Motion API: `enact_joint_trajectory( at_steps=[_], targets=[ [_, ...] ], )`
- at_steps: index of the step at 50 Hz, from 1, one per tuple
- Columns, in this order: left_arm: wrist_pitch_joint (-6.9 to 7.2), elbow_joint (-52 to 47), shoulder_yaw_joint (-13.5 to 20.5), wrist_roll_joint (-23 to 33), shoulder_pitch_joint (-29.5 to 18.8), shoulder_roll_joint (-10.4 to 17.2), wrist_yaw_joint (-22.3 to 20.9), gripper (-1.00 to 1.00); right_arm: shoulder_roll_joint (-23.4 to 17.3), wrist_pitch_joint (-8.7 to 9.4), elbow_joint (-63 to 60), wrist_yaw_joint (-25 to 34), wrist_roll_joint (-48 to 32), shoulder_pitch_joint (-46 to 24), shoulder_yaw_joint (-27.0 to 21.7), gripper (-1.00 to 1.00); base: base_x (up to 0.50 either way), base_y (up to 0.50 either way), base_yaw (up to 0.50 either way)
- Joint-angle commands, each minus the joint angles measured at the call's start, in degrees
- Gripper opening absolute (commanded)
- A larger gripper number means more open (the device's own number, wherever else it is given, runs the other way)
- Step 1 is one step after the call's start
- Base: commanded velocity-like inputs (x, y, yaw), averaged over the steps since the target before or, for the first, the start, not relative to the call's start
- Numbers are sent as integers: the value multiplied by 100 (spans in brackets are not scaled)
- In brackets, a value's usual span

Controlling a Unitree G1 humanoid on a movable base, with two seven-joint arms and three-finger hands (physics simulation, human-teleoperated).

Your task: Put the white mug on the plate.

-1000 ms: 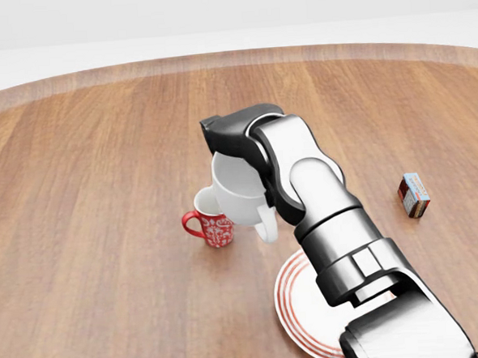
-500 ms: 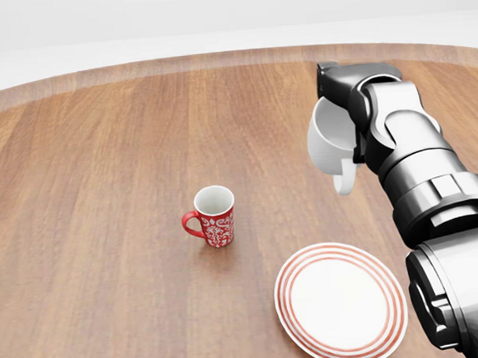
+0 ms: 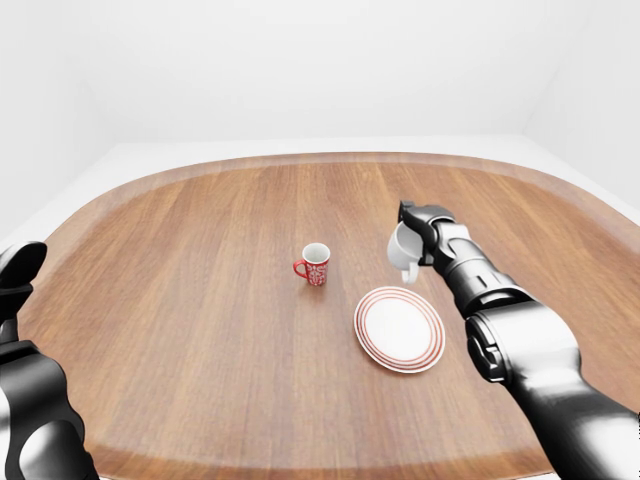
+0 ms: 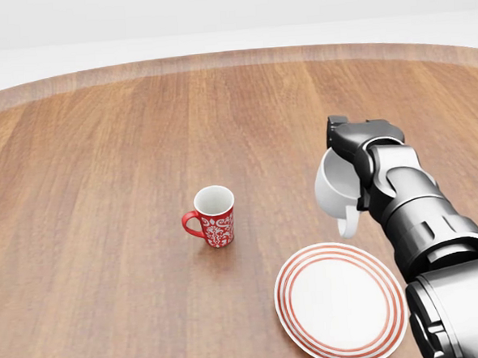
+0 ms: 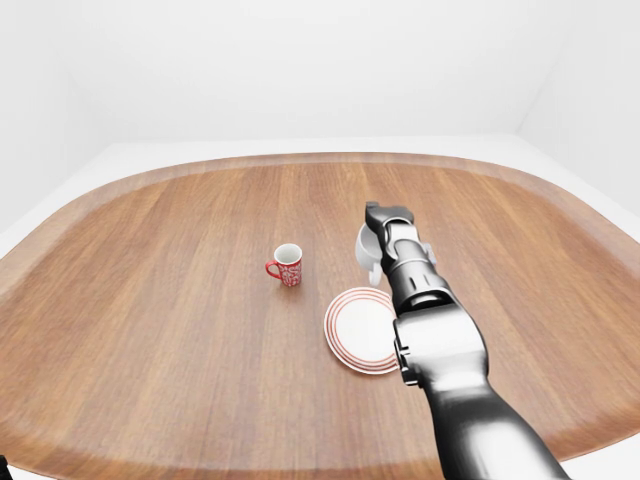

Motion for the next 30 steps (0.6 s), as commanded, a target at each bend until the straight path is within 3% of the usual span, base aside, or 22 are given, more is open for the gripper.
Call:
enact_joint_trajectory(
  at_steps=[1, 30],
  targets=[
    [0, -25, 10, -16, -4, 12, 20, 100, 103, 0, 52, -249, 257, 335, 1, -100, 0, 0, 0],
    [0, -7, 3, -7, 0, 2, -5, 100, 183, 0, 117, -184, 323, 947, -44, -100, 0, 0, 0]
  ],
)
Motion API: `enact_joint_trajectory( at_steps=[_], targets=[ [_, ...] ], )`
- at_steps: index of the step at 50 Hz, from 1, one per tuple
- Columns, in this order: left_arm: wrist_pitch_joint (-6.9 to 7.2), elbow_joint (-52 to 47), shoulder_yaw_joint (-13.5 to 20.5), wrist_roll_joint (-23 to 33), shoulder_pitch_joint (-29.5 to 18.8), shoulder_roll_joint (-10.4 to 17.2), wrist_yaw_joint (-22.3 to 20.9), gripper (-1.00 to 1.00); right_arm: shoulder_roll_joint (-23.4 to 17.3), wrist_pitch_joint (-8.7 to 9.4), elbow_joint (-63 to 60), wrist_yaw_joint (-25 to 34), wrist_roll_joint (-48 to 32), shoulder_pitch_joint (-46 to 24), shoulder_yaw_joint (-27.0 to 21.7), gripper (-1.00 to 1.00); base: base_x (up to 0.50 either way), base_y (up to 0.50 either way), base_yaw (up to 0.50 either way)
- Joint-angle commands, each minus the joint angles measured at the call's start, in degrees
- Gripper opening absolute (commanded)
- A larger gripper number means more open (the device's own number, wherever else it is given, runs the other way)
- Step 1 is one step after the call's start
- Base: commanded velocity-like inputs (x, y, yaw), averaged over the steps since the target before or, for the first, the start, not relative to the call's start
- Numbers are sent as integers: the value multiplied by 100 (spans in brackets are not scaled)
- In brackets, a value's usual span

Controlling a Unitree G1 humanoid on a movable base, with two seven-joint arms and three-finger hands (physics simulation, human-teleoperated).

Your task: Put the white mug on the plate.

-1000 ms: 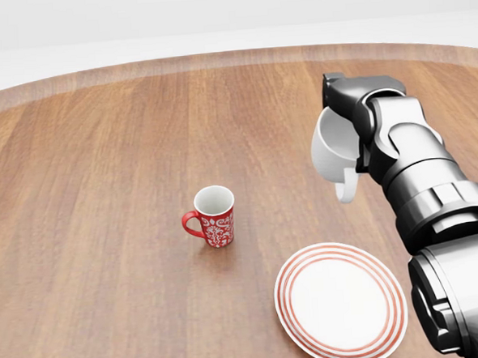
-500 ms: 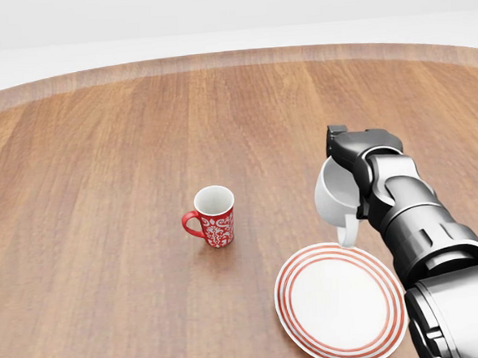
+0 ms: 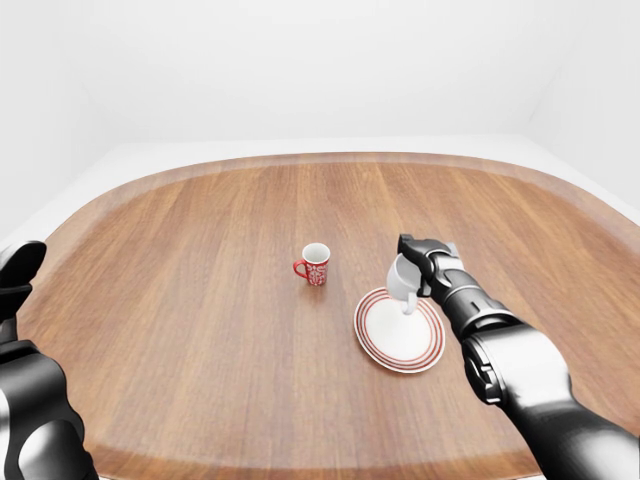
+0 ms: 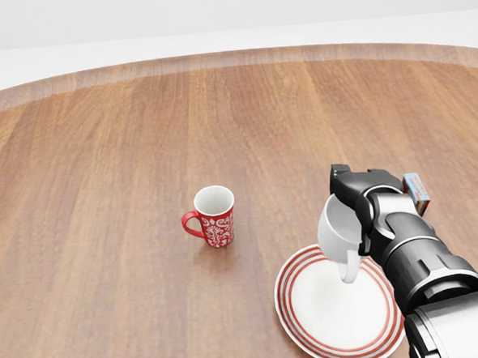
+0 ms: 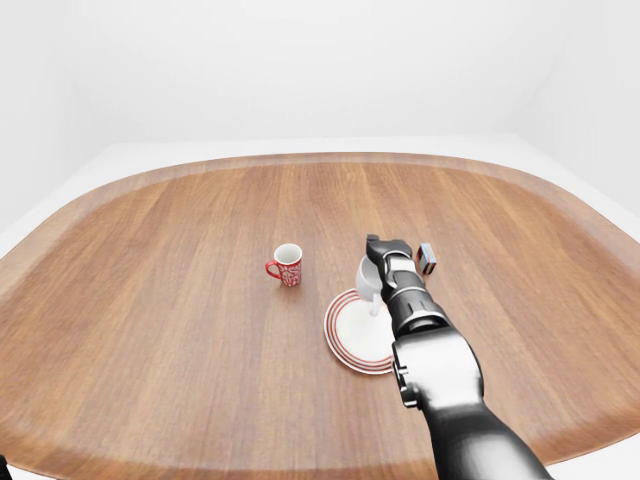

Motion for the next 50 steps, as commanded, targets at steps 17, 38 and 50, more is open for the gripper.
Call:
enact_joint_trajectory(
  at_steps=[17, 38, 50],
  targets=[
    [0, 14, -16, 29, 20, -35, -33, 100, 77, 0, -8, 311, 173, 311, 45, -100, 0, 0, 0],
    [0, -27, 8, -8, 5, -8, 1, 100, 109, 0, 10, 341, 153, 497, 26, -100, 0, 0, 0],
    [0, -27, 5, -11, 5, -2, 2, 100, 115, 0, 16, 329, 153, 580, 18, -100, 0, 0, 0]
  ],
)
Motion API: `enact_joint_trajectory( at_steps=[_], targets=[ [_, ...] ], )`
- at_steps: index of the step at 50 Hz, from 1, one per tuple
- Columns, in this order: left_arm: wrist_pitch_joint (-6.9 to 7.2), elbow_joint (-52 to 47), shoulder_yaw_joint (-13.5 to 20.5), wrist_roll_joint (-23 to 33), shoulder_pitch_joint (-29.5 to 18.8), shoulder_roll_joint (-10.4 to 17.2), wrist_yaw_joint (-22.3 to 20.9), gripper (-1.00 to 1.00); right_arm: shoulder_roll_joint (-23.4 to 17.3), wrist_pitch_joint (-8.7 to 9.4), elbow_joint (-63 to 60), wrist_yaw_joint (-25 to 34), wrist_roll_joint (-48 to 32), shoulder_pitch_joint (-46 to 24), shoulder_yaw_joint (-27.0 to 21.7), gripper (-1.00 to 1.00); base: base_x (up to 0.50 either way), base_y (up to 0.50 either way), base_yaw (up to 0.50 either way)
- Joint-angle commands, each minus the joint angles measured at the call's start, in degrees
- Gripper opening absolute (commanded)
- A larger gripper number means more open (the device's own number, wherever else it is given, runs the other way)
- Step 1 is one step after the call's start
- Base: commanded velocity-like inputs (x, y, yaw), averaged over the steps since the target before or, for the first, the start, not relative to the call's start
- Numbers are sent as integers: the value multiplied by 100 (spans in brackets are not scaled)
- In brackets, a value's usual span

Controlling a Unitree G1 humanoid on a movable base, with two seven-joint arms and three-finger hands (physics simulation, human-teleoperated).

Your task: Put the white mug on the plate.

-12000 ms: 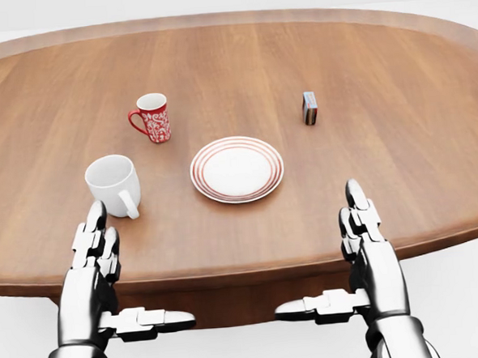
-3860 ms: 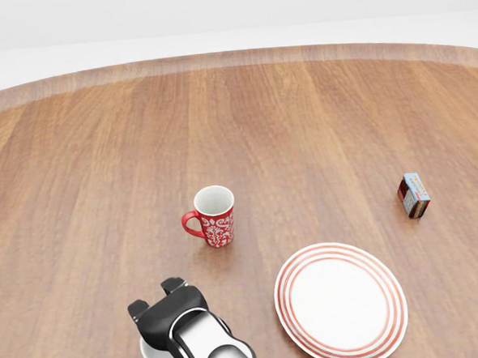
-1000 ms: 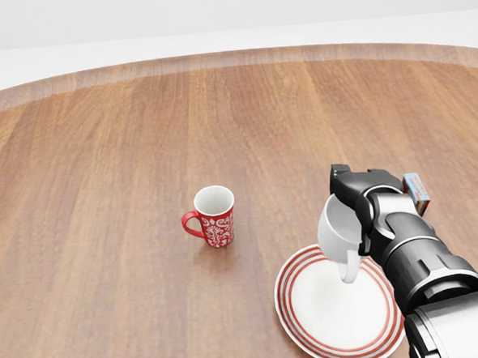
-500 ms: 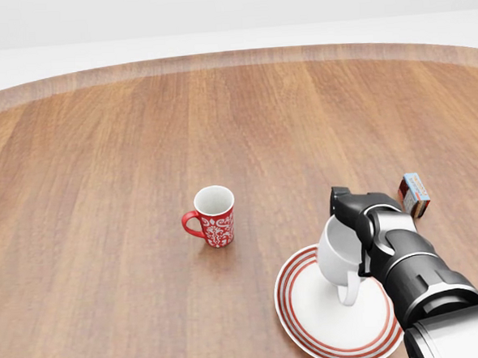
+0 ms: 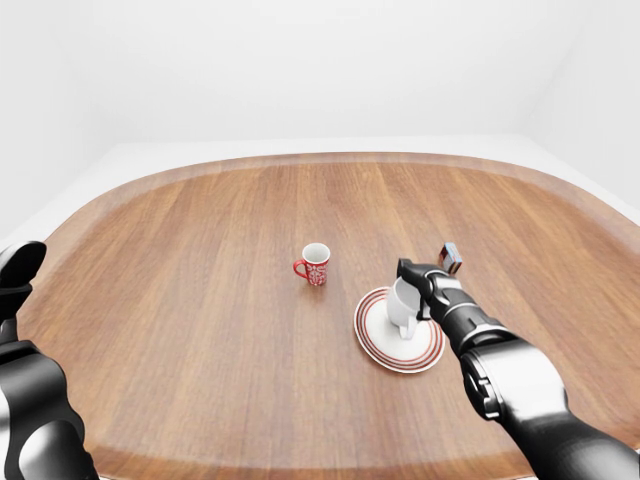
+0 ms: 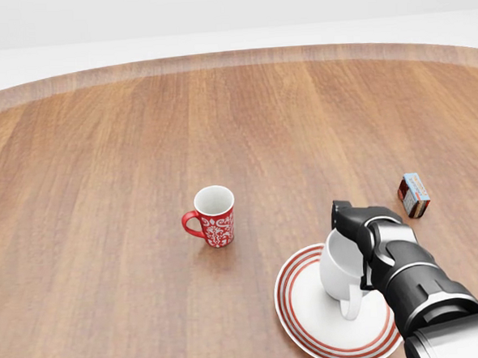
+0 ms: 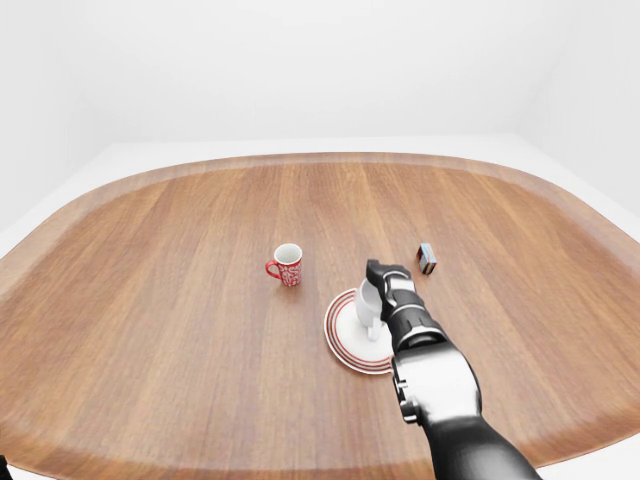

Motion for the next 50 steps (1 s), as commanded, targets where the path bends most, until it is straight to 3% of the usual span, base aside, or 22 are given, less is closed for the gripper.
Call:
enact_joint_trajectory(
  at_steps=[1, 27, 30, 40, 43, 44, 45, 46, 50],
  targets=[
    [0, -7, 9, -9, 2, 5, 6, 100, 13, 0, -26, -7, 46, 69, 3, -100, 0, 0, 0],
    [0, 50, -20, 38, 15, -28, -43, 100, 31, 0, -13, -20, 63, 199, -20, -100, 0, 0, 0],
    [0, 57, -14, 32, 14, -26, -44, 100, 30, 0, -13, -13, 62, 200, -21, -65, 0, 0, 0],
    [0, 21, -13, 26, 7, -13, -15, 100, 20, 0, -13, -11, 75, 205, -30, -27, 0, 0, 0],
    [0, 5, -16, 24, 3, -11, -1, 100, 9, 0, -14, -14, 83, 213, -32, 12, 0, 0, 0],
    [0, -4, -10, 18, 1, -7, 6, 100, 3, 0, -13, -25, 81, 217, -32, 57, 0, 0, 0],
    [0, -8, -12, 16, 1, -8, 7, 100, 3, 0, -12, -22, 83, 223, -33, 87, 0, 0, 0],
    [0, -12, -14, 19, 3, -9, 7, 100, 3, 0, -11, -19, 81, 230, -31, 100, 0, 0, 0],
    [0, -17, -13, 19, -1, -7, 10, 100, 7, 0, -12, 14, 83, 236, -27, 100, 0, 0, 0]
  ],
)
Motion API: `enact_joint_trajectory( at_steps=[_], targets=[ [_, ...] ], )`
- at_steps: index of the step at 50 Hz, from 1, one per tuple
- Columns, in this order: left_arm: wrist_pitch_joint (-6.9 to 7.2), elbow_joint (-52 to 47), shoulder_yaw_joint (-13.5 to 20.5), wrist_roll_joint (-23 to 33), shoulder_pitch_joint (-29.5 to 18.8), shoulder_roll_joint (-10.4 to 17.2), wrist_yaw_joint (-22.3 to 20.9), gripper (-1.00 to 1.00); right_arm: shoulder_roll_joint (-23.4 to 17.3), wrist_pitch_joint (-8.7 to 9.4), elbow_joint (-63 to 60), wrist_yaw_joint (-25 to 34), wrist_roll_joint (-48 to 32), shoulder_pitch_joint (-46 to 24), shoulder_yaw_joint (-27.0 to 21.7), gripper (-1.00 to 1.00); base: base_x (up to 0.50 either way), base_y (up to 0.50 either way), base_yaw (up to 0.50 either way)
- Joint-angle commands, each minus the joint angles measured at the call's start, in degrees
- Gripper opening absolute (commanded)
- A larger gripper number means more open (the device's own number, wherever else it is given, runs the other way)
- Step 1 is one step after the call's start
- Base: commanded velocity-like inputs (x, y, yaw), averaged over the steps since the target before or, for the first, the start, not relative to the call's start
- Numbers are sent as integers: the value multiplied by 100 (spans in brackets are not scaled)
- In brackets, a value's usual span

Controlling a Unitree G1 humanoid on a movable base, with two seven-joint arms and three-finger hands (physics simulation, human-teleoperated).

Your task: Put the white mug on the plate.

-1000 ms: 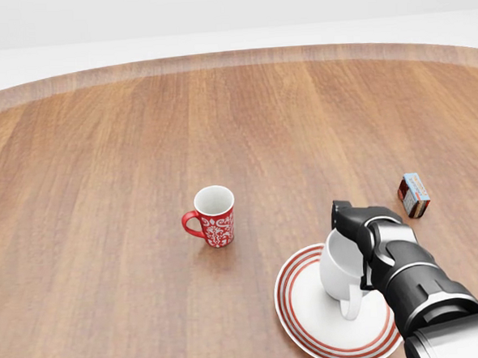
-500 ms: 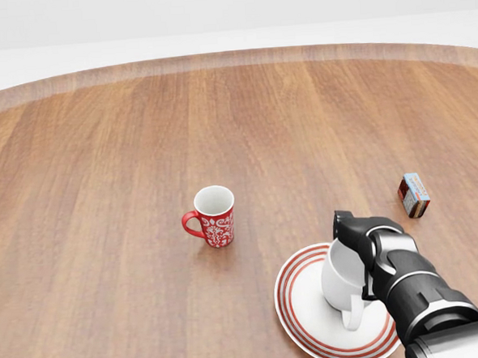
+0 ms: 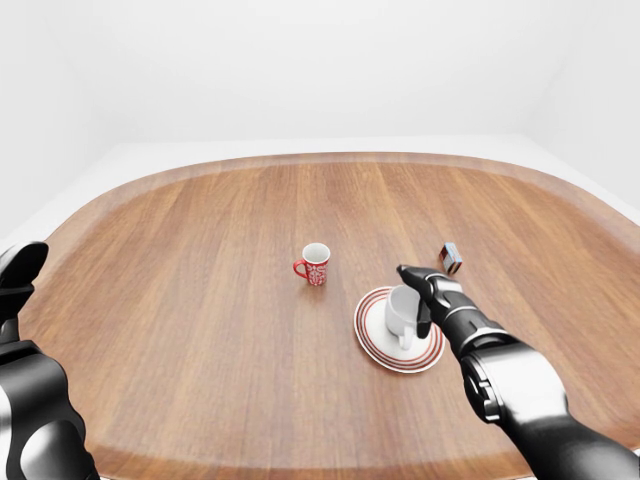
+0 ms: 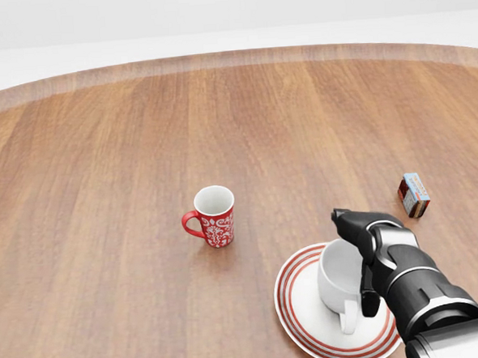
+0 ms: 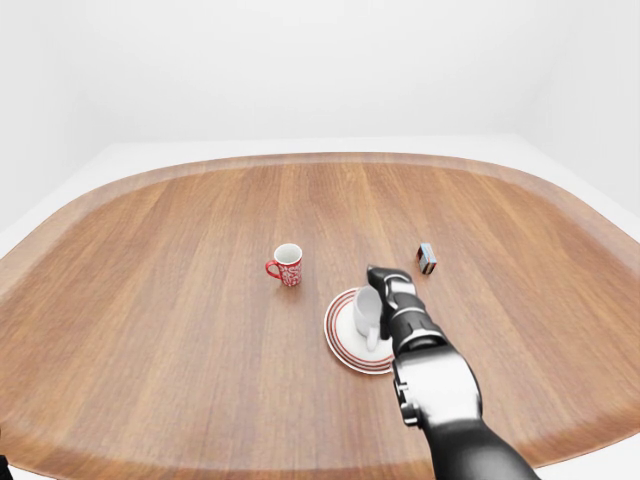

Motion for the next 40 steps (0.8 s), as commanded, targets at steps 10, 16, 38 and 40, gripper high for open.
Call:
enact_joint_trajectory(
  at_steps=[10, 16, 38, 40],
  targets=[
    [0, -28, -6, 12, 7, -13, 8, 100, 50, 0, 41, 243, -4, 168, 114, 100, 0, 0, 0],
    [0, -5, -6, 17, 5, -16, -1, 100, 46, 0, 35, 268, -10, 127, 123, 100, 0, 0, 0],
    [0, 41, -20, 39, 10, -25, -33, 100, -105, 0, -99, 561, -433, -645, 342, 100, 0, 0, 0],
    [0, 56, -17, 39, 8, -24, -38, 100, -124, 0, -118, 544, -497, -731, 374, 100, 0, 0, 0]
  ],
)
